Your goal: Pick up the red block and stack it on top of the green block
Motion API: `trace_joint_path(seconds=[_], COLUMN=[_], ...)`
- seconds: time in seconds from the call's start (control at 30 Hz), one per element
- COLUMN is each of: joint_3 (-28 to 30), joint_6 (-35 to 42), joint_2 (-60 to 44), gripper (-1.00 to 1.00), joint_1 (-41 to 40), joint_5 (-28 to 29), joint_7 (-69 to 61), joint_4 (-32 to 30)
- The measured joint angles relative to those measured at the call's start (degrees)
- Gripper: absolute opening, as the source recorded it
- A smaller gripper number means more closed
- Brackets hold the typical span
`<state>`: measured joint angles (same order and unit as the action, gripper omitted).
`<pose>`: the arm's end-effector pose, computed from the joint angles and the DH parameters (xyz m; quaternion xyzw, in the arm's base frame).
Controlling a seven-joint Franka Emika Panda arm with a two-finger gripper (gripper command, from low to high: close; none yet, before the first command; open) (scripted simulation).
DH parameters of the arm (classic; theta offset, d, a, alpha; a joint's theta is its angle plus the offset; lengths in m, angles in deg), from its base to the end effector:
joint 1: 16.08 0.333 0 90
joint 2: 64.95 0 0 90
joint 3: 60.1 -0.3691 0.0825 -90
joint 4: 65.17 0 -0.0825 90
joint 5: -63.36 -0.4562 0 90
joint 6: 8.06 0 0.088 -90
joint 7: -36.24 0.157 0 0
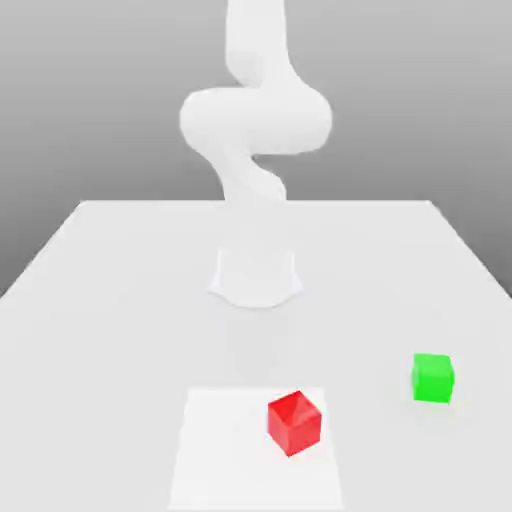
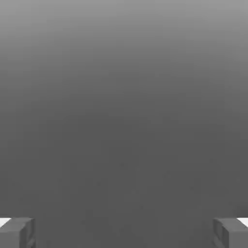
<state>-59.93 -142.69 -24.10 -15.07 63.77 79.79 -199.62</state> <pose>0.4509 0.0059 0.6592 -0.8728 0.3397 -0.3253 0.1303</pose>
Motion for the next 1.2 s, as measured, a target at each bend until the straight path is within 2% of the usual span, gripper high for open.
trace_joint_path(seconds=[0.63, 0.87, 0.9, 1.1, 1.2], joint_3=[0.5, 0.1, 0.1, 0.0, -0.1], joint_6=[-22.7, -34.3, -35.4, -35.8, -32.5], joint_2=[-40.1, -54.6, -55.8, -56.4, -52.5], gripper=[0.0, 0.0, -1.0, -1.0, -1.0], joint_1=[6.5, 6.4, 6.4, 6.3, 6.2], joint_5=[-0.2, -0.7, -0.7, -0.6, -0.5], joint_7=[-20.8, -22.5, -22.6, -22.5, -22.4], joint_4=[-21.0, -20.8, -20.6, -20.5, -21.1])
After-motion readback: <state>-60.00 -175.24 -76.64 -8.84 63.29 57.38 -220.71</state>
